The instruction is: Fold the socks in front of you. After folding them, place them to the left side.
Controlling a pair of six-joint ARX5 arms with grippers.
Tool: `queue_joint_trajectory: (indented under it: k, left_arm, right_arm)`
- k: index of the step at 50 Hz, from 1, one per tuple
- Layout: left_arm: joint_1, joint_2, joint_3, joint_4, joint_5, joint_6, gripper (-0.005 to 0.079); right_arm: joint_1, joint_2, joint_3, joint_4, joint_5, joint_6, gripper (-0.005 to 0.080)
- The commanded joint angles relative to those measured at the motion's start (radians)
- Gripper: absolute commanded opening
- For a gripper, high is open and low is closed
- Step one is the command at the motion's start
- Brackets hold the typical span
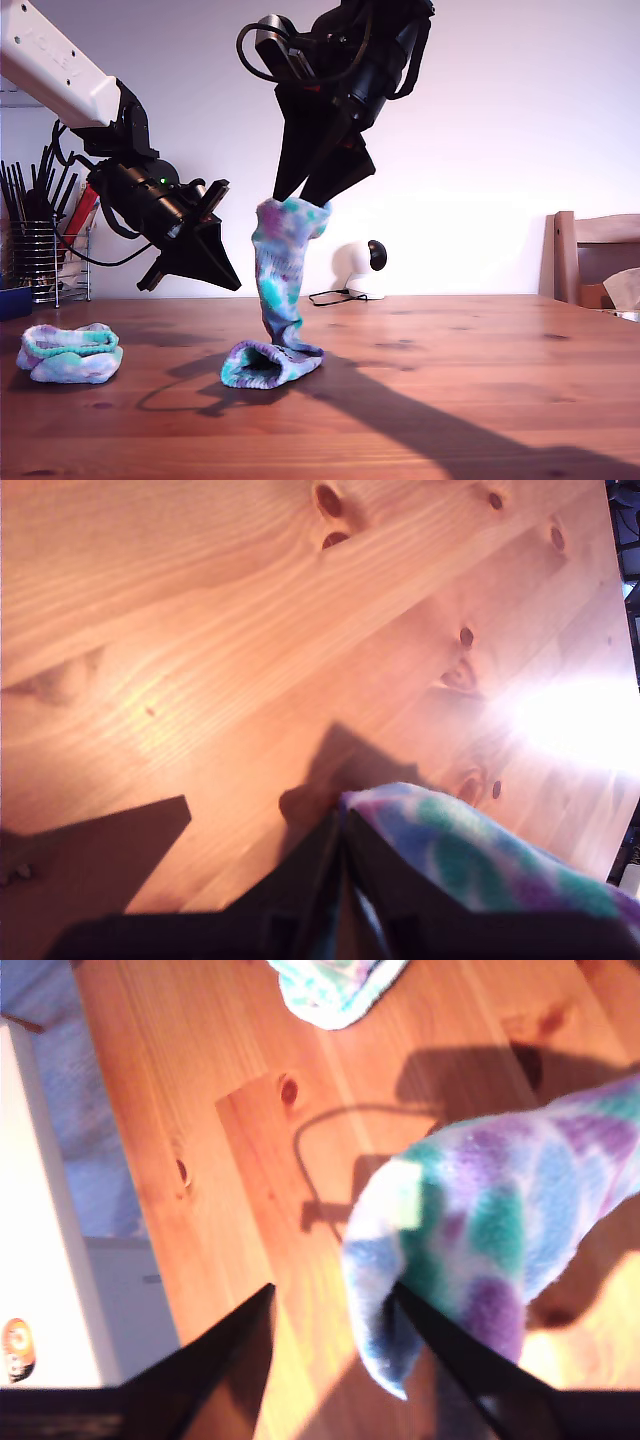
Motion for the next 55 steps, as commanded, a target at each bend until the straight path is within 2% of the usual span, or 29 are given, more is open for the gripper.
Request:
queue_joint_trajectory:
  k: [1, 12, 22, 29, 35, 40, 55]
  left_arm:
    - [-0.003, -0.023, 0.006, -0.002, 0.005, 0.008, -0.0024]
    - [-0.002, -0.025, 0.006, 0.000, 0.005, 0.008, -0.0024]
    - [-0.002, -0.026, 0.006, -0.003, 0.032, 0.008, -0.0024]
    - [-0.003, -0.026, 0.006, -0.007, 0.035, 0.008, -0.0024]
    - [-0.003, -0.026, 0.006, -0.046, 0.034, 0.018, -0.0024]
    - [-0.002, -0.026, 0.006, -0.110, 0.034, 0.070, -0.0024]
    - [-0.019, -0.026, 0.006, -0.135, 0.011, 0.037, -0.0024]
  right_arm:
    - [0.005, 0.038, 0.000, -0.013, -0.006, 0.010, 0.0341]
    - [0.022, 0.038, -0.024, -0.015, -0.045, 0.076, 0.0341]
    - [0.042, 0.038, -0.073, 0.003, -0.006, 0.055, 0.0341]
    - [0.020, 0.038, -0.073, 0.031, 0.050, 0.073, 0.0341]
    - [-0.005, 0.038, -0.073, 0.040, 0.049, 0.076, 0.0340]
    - [-0.021, 0.038, -0.073, 0.066, 0.048, 0.077, 0.0340]
    - [-0.048, 0.038, -0.073, 0.119, 0.020, 0.084, 0.0340]
